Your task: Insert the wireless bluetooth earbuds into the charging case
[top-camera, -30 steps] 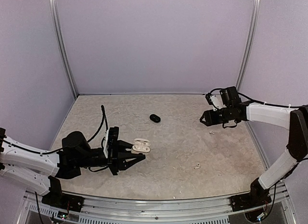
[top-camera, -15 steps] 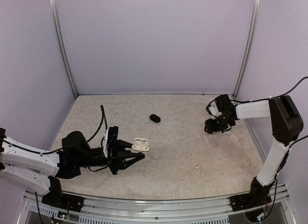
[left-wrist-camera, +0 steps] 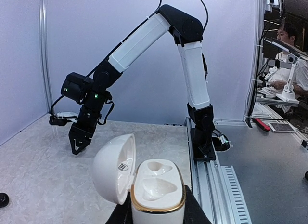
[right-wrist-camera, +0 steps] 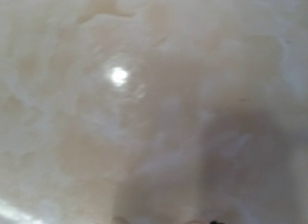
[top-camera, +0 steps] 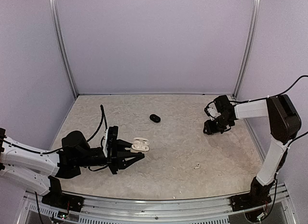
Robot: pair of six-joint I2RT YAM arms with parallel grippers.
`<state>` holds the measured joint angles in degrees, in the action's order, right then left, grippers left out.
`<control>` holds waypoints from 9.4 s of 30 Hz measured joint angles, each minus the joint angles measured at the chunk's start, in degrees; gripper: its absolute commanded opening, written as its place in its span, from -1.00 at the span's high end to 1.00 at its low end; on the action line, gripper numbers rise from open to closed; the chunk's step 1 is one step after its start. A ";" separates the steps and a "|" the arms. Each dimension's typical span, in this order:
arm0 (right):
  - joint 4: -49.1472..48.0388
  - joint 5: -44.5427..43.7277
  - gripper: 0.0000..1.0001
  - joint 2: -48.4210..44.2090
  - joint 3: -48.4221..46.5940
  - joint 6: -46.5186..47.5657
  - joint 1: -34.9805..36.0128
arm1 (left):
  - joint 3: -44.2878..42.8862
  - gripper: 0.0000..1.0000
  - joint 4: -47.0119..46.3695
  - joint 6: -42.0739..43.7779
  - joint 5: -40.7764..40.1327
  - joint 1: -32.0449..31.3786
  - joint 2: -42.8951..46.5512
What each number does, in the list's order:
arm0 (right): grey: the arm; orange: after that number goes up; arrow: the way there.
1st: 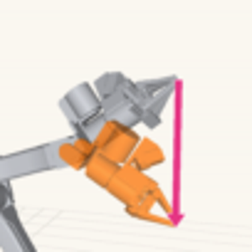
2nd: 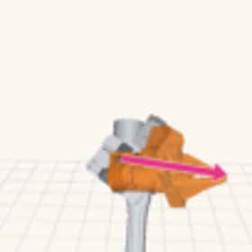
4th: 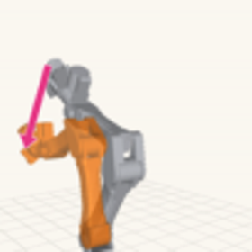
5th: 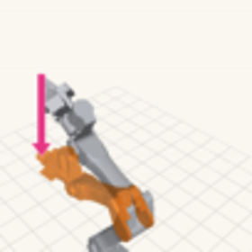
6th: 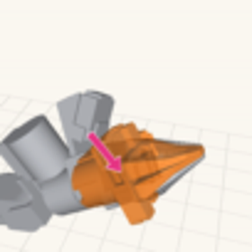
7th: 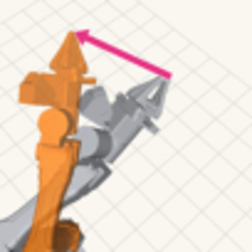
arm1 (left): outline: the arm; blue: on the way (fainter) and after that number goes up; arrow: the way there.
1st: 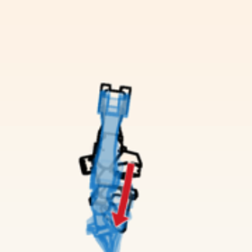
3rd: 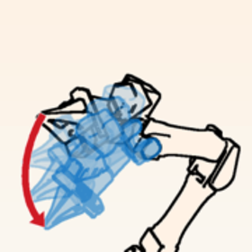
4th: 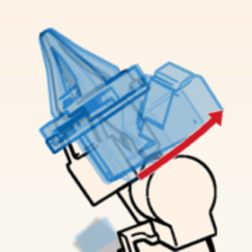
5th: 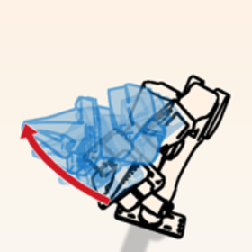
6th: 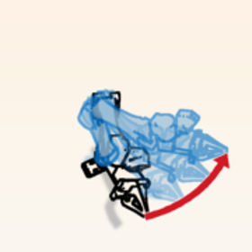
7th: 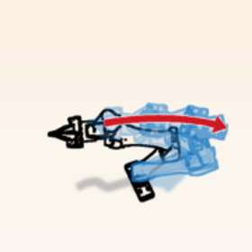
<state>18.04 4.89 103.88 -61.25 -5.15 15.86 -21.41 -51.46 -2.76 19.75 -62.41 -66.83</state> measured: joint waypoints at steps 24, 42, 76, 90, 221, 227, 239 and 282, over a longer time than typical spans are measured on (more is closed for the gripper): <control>-0.94 13.03 -0.15 -4.37 4.04 -2.23 2.71 | 0.39 0.81 -0.61 -0.04 0.63 0.02 0.00; -0.83 16.61 -0.13 -3.30 5.62 -1.95 2.05 | 0.39 0.81 -0.63 -0.02 0.63 0.02 0.04; -0.02 17.42 -0.08 -3.37 6.51 -0.70 2.27 | 0.39 0.81 -0.74 0.02 0.76 0.20 -0.28; 6.38 8.94 0.10 -5.14 1.84 0.37 3.10 | 0.39 0.81 -0.81 0.02 0.79 0.24 -1.01; 0.00 -2.60 0.77 -29.99 -7.10 14.69 43.63 | 3.67 0.82 -5.55 0.46 -3.69 2.97 2.03; -10.60 1.38 0.77 -34.18 -2.10 18.75 49.31 | 3.65 0.82 -6.67 0.66 -3.65 2.99 1.20; -22.60 7.21 0.77 -33.29 -0.37 20.79 55.25 | 3.10 0.82 -8.39 1.09 -1.70 2.97 0.63; -30.95 4.00 0.77 -26.71 2.75 22.91 56.78 | 2.05 0.82 -10.19 -0.90 2.10 2.49 0.85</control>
<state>-12.91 8.88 77.17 -58.50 17.76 72.64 -19.35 -61.65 -3.66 21.85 -59.92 -65.98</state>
